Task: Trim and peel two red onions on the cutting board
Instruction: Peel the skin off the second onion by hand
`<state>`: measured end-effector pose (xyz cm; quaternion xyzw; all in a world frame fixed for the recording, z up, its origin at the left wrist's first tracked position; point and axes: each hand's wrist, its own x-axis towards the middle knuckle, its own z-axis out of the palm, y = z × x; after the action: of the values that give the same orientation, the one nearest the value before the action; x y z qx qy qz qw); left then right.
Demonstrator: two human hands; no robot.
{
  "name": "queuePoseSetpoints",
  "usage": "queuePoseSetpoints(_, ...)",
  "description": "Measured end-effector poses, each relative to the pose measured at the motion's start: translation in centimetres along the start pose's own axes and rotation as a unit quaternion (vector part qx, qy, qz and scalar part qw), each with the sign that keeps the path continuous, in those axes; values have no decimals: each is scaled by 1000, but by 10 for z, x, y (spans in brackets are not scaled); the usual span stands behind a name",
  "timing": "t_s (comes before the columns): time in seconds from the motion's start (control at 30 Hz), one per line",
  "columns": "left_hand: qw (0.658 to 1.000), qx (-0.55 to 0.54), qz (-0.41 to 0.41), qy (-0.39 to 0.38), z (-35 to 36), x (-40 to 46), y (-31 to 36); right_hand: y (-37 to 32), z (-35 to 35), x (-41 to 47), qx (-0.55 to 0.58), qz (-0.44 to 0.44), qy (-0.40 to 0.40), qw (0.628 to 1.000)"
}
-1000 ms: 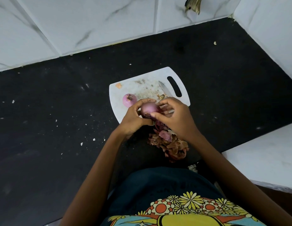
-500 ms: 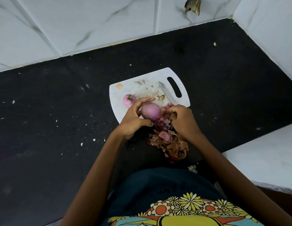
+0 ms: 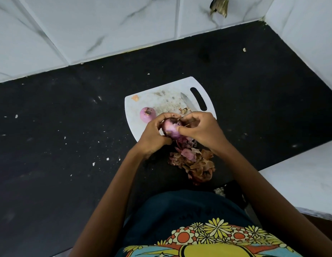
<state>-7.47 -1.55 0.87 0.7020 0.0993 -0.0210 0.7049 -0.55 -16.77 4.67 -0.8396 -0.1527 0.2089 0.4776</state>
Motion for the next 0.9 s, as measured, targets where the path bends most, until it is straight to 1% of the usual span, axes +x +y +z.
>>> queuePoseSetpoints(0.17, 998, -59, -32, -3, 0, -2, -7, 6, -5, 1, 100, 32, 6, 994)
queuePoseSetpoints(0.3, 988, -134, -74, 20, 3, -1, -9, 8, -4, 0, 156, 52, 17, 986)
queuePoseSetpoints(0.37, 976, -190, -101, 23, 3, -1, -7, 7, -2, -3, 124, 22, 17, 992)
queuePoseSetpoints(0.43, 973, -203, -105, 26, 3, 0, -7, 4, 2, -7, 54, -23, 22, 998)
queuePoseSetpoints(0.53, 979, -173, -104, 34, 5, 1, -7, 0, 6, -8, -21, -64, 49, 997)
queuePoseSetpoints(0.63, 985, -137, -98, 32, 4, 0, -10, -1, 6, -6, -67, -92, 49, 992)
queuePoseSetpoints(0.77, 982, -153, -109, 26, 3, 0, -12, 1, -1, -3, -69, -119, 70, 988)
queuePoseSetpoints(0.9, 973, -191, -126, 29, 3, 0, -12, 4, -1, -4, -21, -100, 71, 992)
